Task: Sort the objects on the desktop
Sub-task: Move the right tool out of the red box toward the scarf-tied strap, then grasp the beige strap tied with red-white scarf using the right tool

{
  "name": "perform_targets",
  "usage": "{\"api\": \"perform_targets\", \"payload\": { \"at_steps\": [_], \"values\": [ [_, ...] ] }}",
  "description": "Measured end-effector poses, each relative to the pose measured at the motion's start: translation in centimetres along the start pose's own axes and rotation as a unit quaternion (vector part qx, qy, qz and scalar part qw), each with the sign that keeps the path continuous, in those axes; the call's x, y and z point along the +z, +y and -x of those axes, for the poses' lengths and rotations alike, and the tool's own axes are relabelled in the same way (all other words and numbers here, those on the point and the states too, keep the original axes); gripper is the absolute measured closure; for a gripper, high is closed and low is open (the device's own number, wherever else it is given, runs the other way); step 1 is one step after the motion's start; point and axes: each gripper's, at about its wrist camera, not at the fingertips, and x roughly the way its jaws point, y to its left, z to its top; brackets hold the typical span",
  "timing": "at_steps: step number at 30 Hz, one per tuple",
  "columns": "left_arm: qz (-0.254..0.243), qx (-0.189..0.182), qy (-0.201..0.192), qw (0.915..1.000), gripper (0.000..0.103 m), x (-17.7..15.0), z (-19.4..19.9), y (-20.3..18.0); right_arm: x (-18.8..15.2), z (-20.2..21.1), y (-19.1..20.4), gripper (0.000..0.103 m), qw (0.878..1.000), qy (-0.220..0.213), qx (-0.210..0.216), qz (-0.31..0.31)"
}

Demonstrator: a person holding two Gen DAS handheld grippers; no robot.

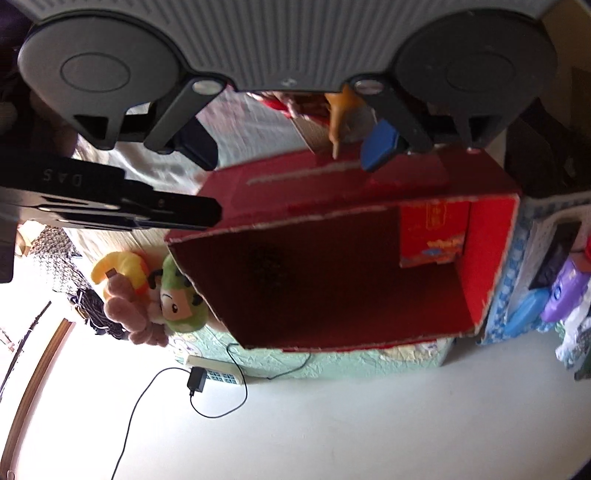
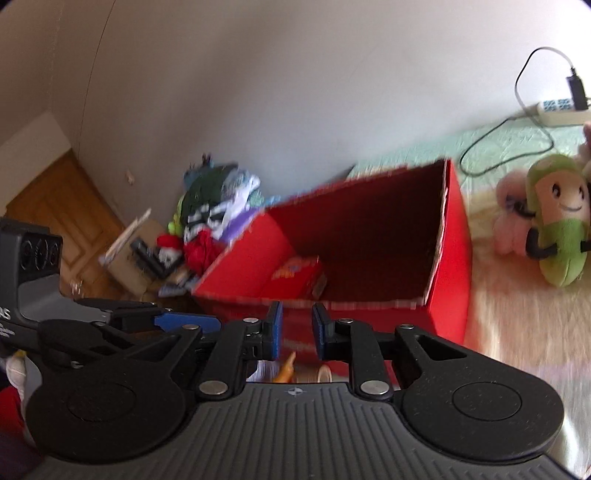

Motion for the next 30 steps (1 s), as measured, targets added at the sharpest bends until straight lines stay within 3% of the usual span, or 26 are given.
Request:
{"api": "perform_targets", "payload": {
  "at_steps": [3, 10, 17, 21, 26, 30],
  "values": [
    [0.02, -0.011, 0.031, 0.9992, 0.017, -2.0, -1.2, -0.9, -1.1, -0.9, -0.7, 0.082, 0.999, 0.048, 0.0, -0.001],
    [0.052, 0.02, 0.095, 0.9939, 0.02, -4.9, -5.1, -2.1, -3.0, -3.0, -3.3, 0.079, 0.989, 0.129, 0.025, -0.066],
    [0.094, 0.042, 0.107, 0.989, 0.02, -5.7, -7.6, -1.6, -4.2, -4.7, -4.1, 0.075, 0.979, 0.172, 0.054, -0.096],
    [0.111, 0.053, 0.111, 0.9861, 0.018, -5.9, -8.9, -1.2, -4.6, -5.8, -4.3, 0.063, 0.975, 0.185, 0.064, -0.108],
    [0.097, 0.071, 0.098, 0.9878, 0.021, -5.4, -9.3, -1.6, -5.1, -6.9, -4.2, 0.063, 0.97, 0.207, 0.065, -0.108],
    [0.099, 0.07, 0.097, 0.9879, 0.019, -5.3, -9.5, -1.7, -5.8, -7.0, -5.0, 0.064, 0.961, 0.22, 0.08, -0.147]
  ]
}}
